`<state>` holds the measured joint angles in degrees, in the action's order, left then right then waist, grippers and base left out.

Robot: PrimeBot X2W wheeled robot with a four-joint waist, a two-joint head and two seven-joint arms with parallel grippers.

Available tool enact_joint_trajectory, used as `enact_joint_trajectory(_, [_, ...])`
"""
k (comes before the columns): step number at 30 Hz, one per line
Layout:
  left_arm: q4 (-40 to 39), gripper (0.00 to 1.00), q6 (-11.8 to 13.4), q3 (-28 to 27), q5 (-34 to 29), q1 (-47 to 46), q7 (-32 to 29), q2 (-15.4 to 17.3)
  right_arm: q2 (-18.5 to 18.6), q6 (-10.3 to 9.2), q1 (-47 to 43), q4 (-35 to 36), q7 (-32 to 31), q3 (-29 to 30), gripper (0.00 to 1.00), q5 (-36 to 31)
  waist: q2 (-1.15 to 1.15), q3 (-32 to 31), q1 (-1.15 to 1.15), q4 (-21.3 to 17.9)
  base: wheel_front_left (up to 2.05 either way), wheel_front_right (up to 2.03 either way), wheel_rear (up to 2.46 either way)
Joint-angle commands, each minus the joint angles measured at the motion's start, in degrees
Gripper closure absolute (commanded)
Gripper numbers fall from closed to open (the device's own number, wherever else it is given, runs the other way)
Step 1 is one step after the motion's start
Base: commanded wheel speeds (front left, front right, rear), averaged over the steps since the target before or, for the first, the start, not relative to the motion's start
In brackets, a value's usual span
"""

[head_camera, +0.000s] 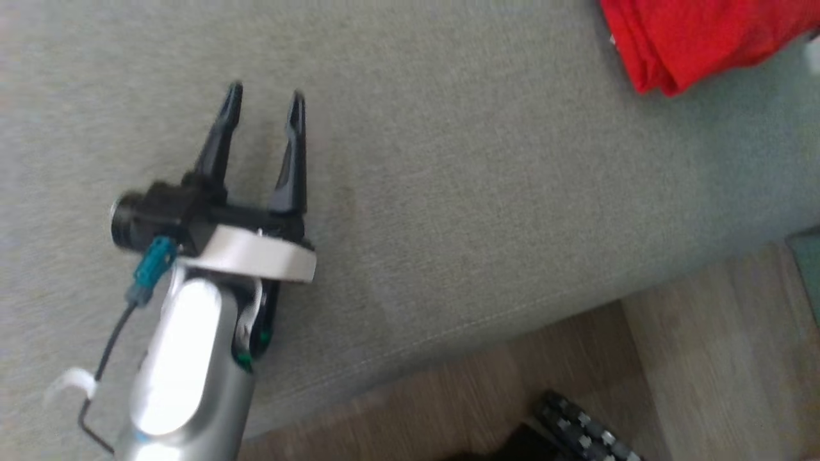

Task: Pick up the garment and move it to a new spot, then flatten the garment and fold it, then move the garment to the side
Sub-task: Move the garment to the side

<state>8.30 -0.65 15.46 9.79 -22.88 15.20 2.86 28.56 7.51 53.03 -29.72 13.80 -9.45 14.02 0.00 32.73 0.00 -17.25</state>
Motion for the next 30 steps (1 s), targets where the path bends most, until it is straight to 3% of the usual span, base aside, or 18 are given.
enact_joint_trajectory(1, [-1.1, 0.00, 0.4, -1.9, 0.5, 1.6, -0.2, 0.3, 0.2, -0.02, -1.9, 2.3, -0.5, 0.3, 0.00, 0.0, 0.00, -3.5, 0.00, 2.3, 0.00, 0.00, 0.00])
enact_joint_trajectory(9, [-4.3, 0.00, 3.1, -3.2, 5.2, 5.4, -0.2, 0.0, -7.5, -0.02, -9.3, 10.2, -1.8, 0.2, 0.00, 2.1, 0.00, -12.3, 0.00, 8.5, 0.00, 0.00, 0.00])
enact_joint_trajectory(16, [-5.9, 0.00, 5.1, -5.0, 7.9, 10.6, -0.2, 0.0, -14.6, -0.02, -19.4, 14.0, 0.2, 0.5, 0.00, -1.3, 0.00, -18.6, 0.00, 12.9, 0.00, 0.00, 0.00])
enact_joint_trajectory(21, [-6.2, 0.00, 6.3, -6.0, 9.0, 14.3, -0.2, 0.0, -18.3, -0.02, -26.3, 15.9, 1.0, -0.2, 0.00, -6.4, 0.00, -22.2, 0.00, 15.0, 0.00, 0.00, 0.00])
enact_joint_trajectory(30, [-5.0, 0.00, 6.7, -5.9, 9.7, 19.3, -0.2, 0.0, -24.6, -0.02, -36.9, 19.6, 1.2, 1.9, 0.00, -9.3, 0.00, -25.8, 0.00, 16.7, 0.00, 0.00, 0.00])
